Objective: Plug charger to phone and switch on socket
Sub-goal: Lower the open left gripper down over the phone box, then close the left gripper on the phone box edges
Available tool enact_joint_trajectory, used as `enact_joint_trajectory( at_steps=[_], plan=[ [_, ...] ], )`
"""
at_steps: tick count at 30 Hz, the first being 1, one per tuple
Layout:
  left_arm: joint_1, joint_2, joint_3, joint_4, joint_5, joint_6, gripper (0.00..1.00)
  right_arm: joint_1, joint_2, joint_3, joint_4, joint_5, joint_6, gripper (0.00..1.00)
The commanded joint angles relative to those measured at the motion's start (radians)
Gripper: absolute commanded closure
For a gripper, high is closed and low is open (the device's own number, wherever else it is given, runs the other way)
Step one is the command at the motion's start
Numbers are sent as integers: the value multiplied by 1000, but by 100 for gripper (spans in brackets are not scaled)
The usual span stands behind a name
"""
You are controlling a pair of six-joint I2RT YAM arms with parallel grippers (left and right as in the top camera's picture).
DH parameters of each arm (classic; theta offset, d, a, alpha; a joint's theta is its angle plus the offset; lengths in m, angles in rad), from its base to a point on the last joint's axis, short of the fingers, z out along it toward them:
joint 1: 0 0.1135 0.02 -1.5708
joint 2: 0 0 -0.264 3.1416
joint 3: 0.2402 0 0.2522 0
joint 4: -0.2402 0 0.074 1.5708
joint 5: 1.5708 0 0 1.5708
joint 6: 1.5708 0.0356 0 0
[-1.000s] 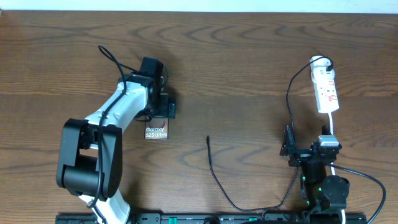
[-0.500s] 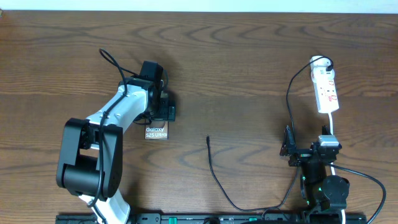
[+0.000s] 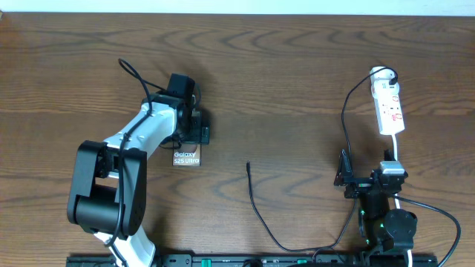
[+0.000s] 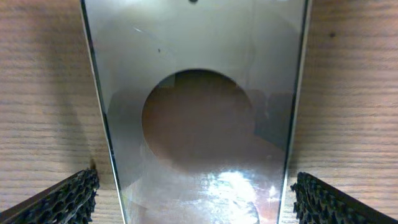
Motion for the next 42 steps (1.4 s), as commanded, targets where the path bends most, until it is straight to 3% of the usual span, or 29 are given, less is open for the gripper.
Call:
enact_joint_trajectory(
  at_steps=[1, 42],
  plan=[
    [0, 16, -21, 6, -14, -6, 2, -1, -4, -1, -4, 8, 9, 1],
    [0, 16, -43, 6, -13, -5, 2, -1, -4, -1, -5, 8, 9, 1]
  ],
)
